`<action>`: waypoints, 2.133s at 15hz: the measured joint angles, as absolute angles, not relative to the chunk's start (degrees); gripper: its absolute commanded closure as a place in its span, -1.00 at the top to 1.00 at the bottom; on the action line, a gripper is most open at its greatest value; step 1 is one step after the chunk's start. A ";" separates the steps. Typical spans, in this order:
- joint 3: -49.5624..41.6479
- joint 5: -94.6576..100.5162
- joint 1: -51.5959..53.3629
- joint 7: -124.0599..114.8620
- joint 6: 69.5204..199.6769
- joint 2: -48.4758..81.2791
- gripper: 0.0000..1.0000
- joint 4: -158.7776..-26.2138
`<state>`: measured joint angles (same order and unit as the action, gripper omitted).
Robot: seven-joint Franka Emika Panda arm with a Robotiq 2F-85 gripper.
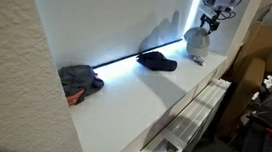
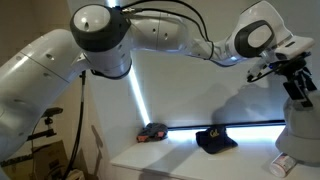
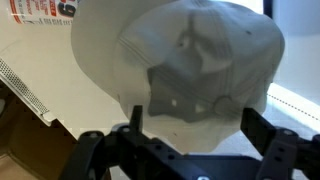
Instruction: Move the light gray hat to the left
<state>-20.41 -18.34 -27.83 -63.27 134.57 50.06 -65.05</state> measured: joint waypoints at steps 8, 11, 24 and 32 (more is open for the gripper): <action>-21.00 -18.34 -28.63 -61.14 134.58 49.69 -0.51 -64.56; -21.38 -18.32 -28.63 -61.08 134.57 49.66 -0.89 -64.36; -17.99 -16.76 -23.16 -49.94 127.61 43.59 -0.97 -61.62; -16.74 -14.94 -18.78 -42.01 124.09 34.41 -0.97 -60.68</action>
<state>-16.74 -14.94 -18.78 -42.01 124.09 34.41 -60.68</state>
